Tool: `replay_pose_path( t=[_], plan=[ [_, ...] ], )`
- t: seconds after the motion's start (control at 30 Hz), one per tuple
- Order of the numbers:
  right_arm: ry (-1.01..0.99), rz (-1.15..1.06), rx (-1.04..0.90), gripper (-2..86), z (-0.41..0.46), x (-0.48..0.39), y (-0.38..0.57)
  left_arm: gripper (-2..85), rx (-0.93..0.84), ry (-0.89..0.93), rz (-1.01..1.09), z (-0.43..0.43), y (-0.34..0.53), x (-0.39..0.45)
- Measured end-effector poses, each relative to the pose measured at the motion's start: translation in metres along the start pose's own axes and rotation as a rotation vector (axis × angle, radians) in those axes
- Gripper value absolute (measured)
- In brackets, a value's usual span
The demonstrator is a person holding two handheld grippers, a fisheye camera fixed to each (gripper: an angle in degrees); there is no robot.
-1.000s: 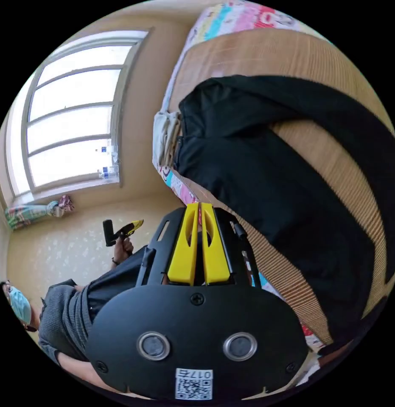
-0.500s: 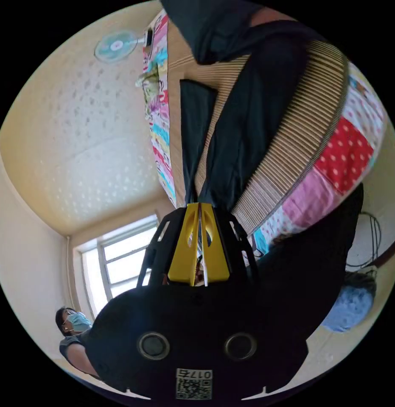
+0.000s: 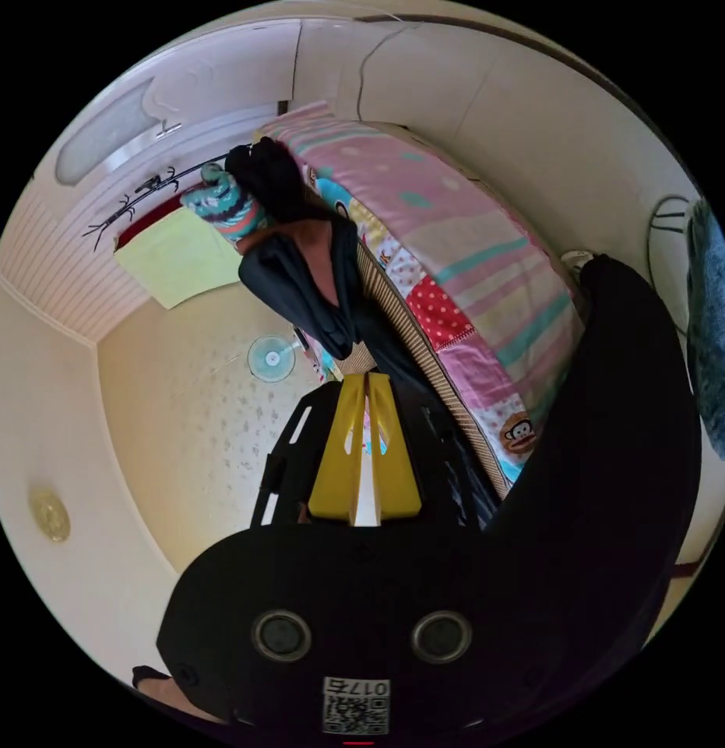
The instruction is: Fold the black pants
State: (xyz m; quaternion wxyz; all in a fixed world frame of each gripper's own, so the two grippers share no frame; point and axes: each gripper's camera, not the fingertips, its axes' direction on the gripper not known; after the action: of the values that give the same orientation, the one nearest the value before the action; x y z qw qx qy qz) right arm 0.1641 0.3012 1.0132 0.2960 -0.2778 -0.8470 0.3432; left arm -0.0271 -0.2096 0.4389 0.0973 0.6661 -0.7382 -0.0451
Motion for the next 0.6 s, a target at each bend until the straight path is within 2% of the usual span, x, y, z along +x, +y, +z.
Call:
replay_pose_path(
  t=[0.07,0.17,0.3,0.4,0.5,0.6],
  plan=[
    [0.006,0.023,-0.026,0.6,0.014,-0.013,0.002,6.8,0.039,0.000,-0.139,-0.015,0.015,-0.036],
    [0.072,0.024,-0.130,1.2,0.048,-0.044,-0.004,10.5,0.136,0.119,-0.338,-0.031,0.059,-0.082],
    [0.308,-0.062,-0.304,4.3,0.102,-0.097,-0.015,10.2,0.210,0.226,-0.397,-0.019,0.136,-0.088],
    [0.486,-0.121,-0.396,8.3,0.136,-0.132,-0.023,10.1,0.131,0.211,-0.413,0.015,0.194,-0.078],
    [0.586,-0.151,-0.469,9.9,0.165,-0.161,-0.034,9.9,0.044,0.168,-0.485,0.046,0.254,-0.075],
    [0.651,-0.198,-0.530,10.0,0.187,-0.186,-0.043,9.4,0.014,0.218,-0.595,0.062,0.309,-0.077]
  ],
)
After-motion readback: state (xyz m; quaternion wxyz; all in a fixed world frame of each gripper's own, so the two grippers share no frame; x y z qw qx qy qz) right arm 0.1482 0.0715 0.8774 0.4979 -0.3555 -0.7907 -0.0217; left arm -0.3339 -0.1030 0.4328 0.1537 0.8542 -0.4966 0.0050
